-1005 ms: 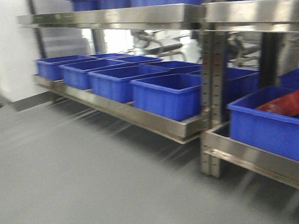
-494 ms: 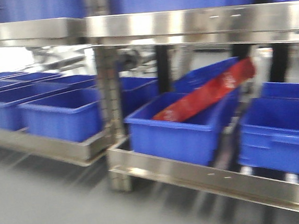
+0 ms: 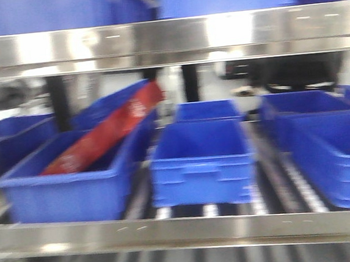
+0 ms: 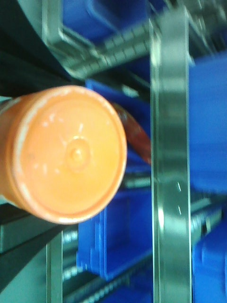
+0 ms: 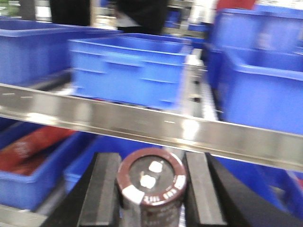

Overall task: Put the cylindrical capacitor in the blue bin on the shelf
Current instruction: 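Drive up to the steel shelf and stop facing the blue bins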

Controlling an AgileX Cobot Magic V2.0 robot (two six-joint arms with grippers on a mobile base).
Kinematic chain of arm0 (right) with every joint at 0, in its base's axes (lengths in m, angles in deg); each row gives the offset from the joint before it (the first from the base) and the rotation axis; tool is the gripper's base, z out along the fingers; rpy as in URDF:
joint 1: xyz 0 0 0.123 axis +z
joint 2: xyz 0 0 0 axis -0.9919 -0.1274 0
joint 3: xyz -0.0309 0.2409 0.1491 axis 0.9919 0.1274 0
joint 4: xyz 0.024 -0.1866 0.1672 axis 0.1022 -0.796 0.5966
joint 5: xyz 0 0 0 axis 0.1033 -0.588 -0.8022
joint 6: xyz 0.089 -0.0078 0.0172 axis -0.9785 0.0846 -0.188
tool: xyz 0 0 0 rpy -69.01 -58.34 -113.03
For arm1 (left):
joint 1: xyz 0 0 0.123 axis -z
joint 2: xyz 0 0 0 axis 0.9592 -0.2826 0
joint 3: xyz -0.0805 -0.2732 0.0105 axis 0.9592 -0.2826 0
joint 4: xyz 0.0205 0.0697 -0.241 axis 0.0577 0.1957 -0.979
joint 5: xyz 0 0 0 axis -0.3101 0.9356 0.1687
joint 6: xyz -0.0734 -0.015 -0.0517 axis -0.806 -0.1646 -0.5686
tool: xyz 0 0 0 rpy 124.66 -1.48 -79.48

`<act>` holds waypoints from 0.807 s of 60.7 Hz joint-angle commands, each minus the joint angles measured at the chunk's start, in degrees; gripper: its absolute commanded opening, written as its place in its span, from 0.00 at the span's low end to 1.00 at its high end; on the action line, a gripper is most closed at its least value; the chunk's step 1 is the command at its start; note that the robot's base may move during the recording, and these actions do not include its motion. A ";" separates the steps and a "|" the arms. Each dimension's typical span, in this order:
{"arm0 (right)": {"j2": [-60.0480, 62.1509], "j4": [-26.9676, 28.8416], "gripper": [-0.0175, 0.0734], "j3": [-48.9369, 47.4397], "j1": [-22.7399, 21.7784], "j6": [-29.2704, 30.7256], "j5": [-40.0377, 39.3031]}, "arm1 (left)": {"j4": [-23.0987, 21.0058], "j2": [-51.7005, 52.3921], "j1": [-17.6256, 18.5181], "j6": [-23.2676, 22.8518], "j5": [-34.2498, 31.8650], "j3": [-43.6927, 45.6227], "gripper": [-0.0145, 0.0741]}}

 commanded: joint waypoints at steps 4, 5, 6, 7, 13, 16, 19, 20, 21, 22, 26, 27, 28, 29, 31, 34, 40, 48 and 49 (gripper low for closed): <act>0.30 -0.06 0.05 0.09 -0.08 0.11 -0.93 | -0.12 0.22 0.03 -0.25 -1.18 0.49 0.04; 0.30 -0.06 0.05 0.09 -0.08 0.11 -0.93 | -0.12 0.22 0.03 -0.25 -1.18 0.49 0.04; 0.30 -0.06 0.05 0.09 -0.08 0.11 -0.93 | -0.12 0.22 0.03 -0.25 -1.18 0.49 0.04; 0.30 -0.06 0.05 0.09 -0.08 0.11 -0.93 | -0.12 0.22 0.03 -0.25 -1.18 0.49 0.04; 0.30 -0.06 0.05 0.09 -0.08 0.11 -0.93 | -0.12 0.22 0.03 -0.25 -1.18 0.49 0.04; 0.30 -0.06 0.05 0.09 -0.08 0.11 -0.93 | -0.12 0.22 0.03 -0.25 -1.18 0.49 0.04; 0.30 -0.06 0.05 0.09 -0.08 0.11 -0.93 | -0.12 0.22 0.03 -0.25 -1.18 0.49 0.04; 0.30 -0.06 0.05 0.09 -0.08 0.11 -0.93 | -0.12 0.22 0.03 -0.25 -1.18 0.49 0.04; 0.30 -0.06 0.05 0.09 -0.08 0.11 -0.93 | -0.12 0.22 0.03 -0.25 -1.18 0.49 0.04; 0.30 -0.06 0.05 0.09 -0.08 0.11 -0.93 | -0.12 0.22 0.03 -0.25 -1.18 0.49 0.04; 0.30 -0.06 0.05 0.09 -0.08 0.11 -0.93 | -0.12 0.22 0.03 -0.25 -1.18 0.49 0.04; 0.30 -0.06 0.05 0.09 -0.08 0.11 -0.93 | -0.12 0.22 0.03 -0.25 -1.18 0.49 0.04; 0.30 -0.06 0.05 0.09 -0.08 0.11 -0.93 | -0.12 0.22 0.03 -0.25 -1.18 0.49 0.04; 0.30 -0.06 0.05 0.09 -0.08 0.11 -0.93 | -0.12 0.22 0.03 -0.25 -1.18 0.49 0.04; 0.30 -0.06 0.05 0.09 -0.08 0.11 -0.93 | -0.12 0.22 0.03 -0.25 -1.18 0.49 0.04; 0.30 -0.06 0.05 0.09 -0.08 0.11 -0.93 | -0.12 0.22 0.03 -0.25 -1.18 0.49 0.04; 0.30 -0.06 0.05 0.09 -0.08 0.11 -0.93 | -0.12 0.22 0.03 -0.25 -1.18 0.49 0.04; 0.30 -0.06 0.05 0.09 -0.08 0.11 -0.93 | -0.12 0.22 0.03 -0.25 -1.18 0.49 0.04; 0.30 -0.06 0.05 0.09 -0.08 0.11 -0.93 | -0.12 0.22 0.03 -0.25 -1.18 0.49 0.04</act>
